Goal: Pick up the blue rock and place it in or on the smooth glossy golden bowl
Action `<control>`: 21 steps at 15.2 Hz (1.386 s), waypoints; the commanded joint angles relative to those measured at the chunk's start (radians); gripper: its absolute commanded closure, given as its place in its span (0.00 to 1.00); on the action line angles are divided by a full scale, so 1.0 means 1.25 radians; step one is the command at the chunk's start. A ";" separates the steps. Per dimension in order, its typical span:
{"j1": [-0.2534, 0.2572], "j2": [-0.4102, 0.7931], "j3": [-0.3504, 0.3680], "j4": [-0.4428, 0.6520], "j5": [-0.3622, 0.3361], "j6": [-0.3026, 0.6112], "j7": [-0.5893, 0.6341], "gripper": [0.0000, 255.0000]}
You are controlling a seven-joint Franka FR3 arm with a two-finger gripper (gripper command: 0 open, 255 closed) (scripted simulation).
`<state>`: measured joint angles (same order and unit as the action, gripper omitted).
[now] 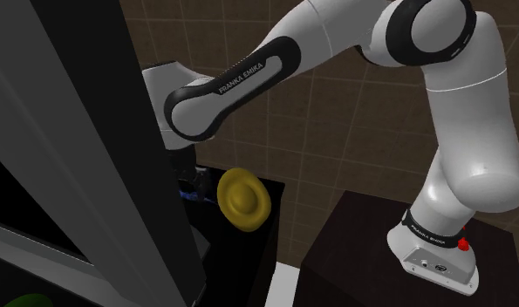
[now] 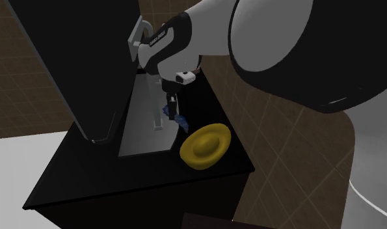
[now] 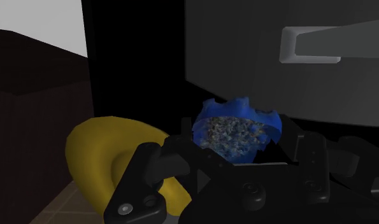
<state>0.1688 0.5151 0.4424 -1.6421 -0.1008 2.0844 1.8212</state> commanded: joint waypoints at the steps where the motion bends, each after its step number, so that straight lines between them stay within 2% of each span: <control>1: -0.001 -0.006 0.002 0.009 0.003 -0.015 0.000 1.00; 11: -0.164 -0.276 0.007 -0.329 0.124 0.060 -0.187 1.00; 21: -0.153 -0.211 -0.003 -0.366 0.094 0.157 -0.175 1.00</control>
<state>-0.0239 0.2391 0.4405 -2.0967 0.0234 2.2673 1.5991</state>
